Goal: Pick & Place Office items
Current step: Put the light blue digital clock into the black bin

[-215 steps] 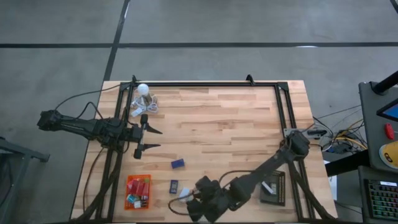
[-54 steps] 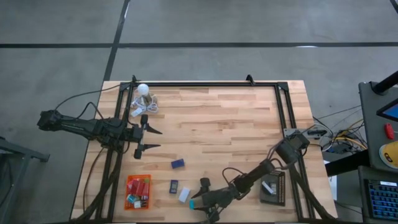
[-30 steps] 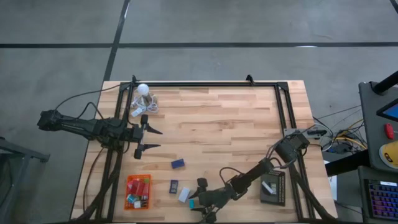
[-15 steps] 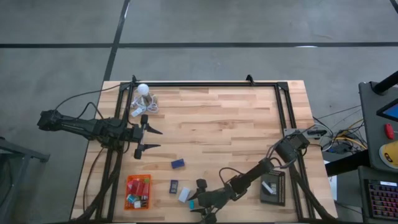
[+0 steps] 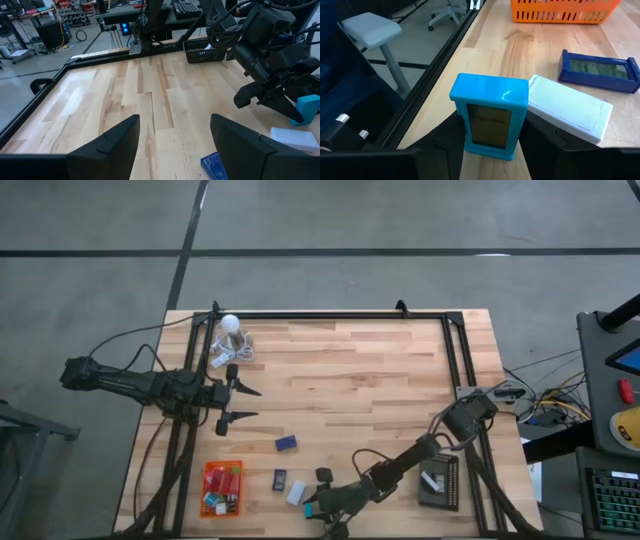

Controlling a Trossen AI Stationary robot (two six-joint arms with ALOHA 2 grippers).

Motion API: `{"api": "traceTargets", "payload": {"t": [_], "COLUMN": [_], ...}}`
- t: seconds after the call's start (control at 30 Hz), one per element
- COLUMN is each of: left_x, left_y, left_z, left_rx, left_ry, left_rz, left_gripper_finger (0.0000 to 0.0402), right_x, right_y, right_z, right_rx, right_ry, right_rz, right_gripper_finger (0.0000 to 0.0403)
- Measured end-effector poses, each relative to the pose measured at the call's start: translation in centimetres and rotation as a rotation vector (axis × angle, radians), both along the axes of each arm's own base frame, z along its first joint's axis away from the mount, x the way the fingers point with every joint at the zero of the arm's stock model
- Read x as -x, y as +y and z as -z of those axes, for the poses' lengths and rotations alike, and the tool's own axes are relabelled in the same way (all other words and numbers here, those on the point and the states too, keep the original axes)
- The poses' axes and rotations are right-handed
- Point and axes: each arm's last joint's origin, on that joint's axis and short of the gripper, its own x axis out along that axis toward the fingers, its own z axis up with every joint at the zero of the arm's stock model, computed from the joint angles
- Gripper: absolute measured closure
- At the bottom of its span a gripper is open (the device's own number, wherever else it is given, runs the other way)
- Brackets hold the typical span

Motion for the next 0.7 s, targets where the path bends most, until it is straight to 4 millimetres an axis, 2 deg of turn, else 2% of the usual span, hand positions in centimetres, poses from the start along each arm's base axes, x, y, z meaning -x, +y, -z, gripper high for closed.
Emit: {"api": "traceTargets", "payload": {"t": [0.17,0.43,0.7], "left_x": [0.0,0.0,0.0], "left_y": [0.0,0.0,0.0], "left_z": [0.0,0.0,0.0], "left_rx": [0.0,0.0,0.0], "left_ry": [0.0,0.0,0.0], "left_rz": [0.0,0.0,0.0], "left_gripper_finger": [0.0154,0.0154,0.0154], "right_x": [0.0,0.0,0.5], "right_y": [0.0,0.0,-0.3], "right_z": [0.0,0.0,-1.3], "right_rx": [-0.012,0.004,0.034], "right_ry": [0.005,0.003,0.08], "right_rz": [0.0,-0.006,0.02], "right_gripper_finger": [0.0242,0.0252,0.0251]}}
